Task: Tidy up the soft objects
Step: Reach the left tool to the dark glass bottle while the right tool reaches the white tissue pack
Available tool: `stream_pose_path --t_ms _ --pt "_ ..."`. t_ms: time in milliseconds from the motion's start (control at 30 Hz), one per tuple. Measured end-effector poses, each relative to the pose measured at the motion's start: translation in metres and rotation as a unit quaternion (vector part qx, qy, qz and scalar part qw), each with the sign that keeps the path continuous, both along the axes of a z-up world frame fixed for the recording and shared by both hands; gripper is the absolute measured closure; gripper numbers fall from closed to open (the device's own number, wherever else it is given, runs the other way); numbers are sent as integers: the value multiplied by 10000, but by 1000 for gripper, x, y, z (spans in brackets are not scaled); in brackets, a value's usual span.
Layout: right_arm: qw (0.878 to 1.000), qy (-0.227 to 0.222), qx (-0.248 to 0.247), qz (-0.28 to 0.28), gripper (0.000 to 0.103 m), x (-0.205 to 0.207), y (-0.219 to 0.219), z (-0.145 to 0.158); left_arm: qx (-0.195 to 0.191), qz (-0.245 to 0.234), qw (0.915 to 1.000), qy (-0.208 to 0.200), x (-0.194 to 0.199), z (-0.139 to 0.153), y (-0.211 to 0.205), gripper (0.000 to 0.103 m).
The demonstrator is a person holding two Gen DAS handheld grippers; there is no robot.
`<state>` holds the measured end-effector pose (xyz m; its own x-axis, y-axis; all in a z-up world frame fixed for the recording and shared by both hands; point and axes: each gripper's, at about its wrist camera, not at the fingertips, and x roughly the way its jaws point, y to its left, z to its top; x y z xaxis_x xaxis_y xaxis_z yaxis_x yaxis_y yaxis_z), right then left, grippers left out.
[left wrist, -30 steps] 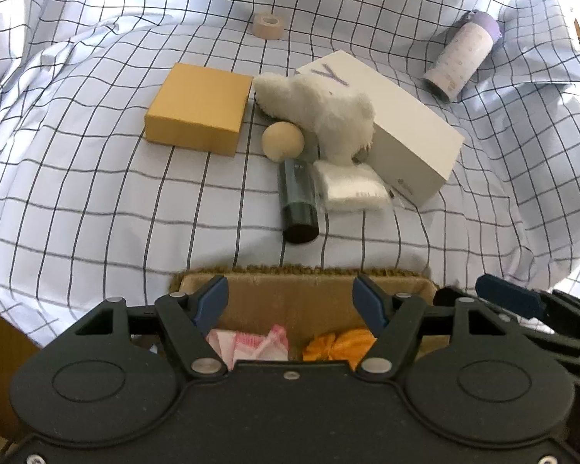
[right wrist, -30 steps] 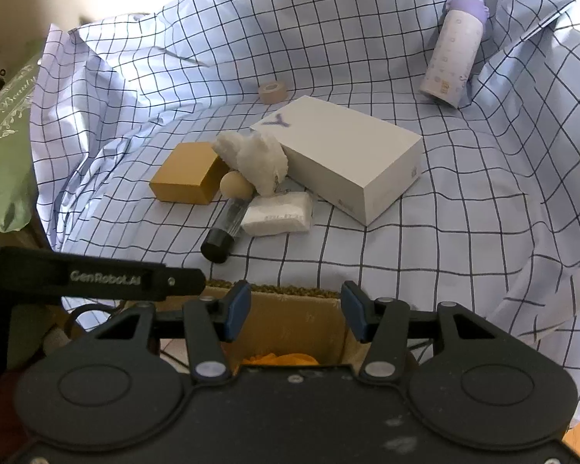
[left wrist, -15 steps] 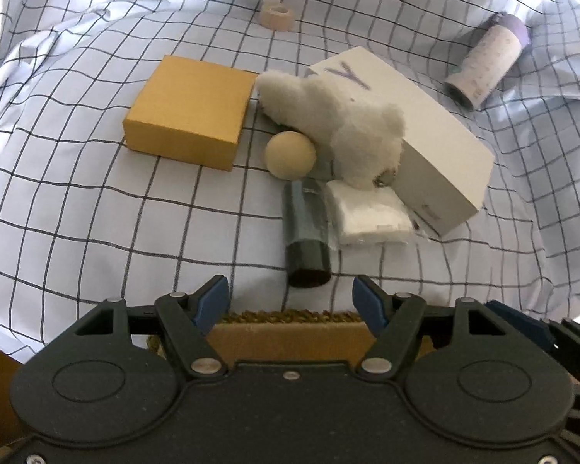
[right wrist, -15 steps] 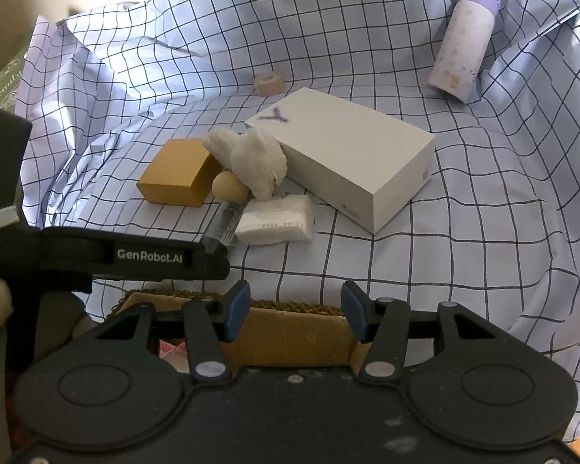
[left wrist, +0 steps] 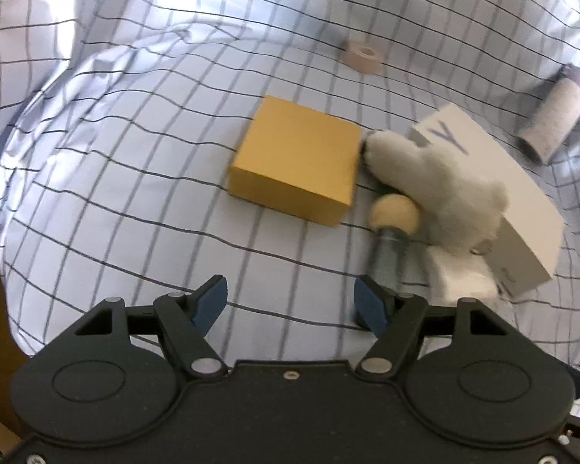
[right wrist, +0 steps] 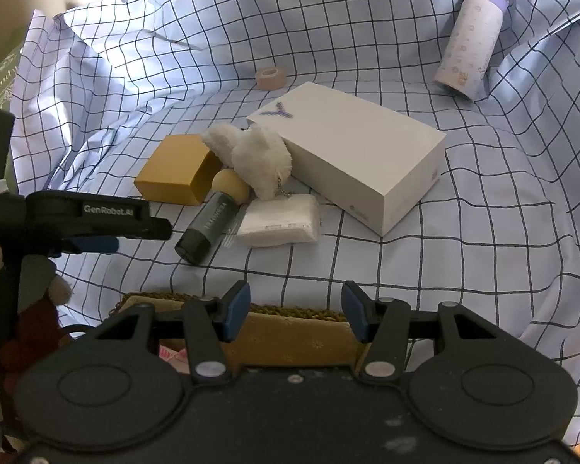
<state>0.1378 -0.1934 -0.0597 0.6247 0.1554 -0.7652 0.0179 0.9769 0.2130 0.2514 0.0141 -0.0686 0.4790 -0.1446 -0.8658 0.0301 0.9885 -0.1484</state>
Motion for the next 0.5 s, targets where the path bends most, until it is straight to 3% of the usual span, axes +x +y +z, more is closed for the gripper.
stream_pose_path --t_ms 200,367,500 --pt "10000 51 11 18 50 2 2 -2 -293 15 9996 -6 -13 7 0 35" --pt "10000 75 15 30 50 3 3 -3 -505 -376 9980 -16 -16 10 -18 35" --pt "10000 74 22 -9 50 3 0 -2 -436 -602 9972 61 -16 4 -31 34"
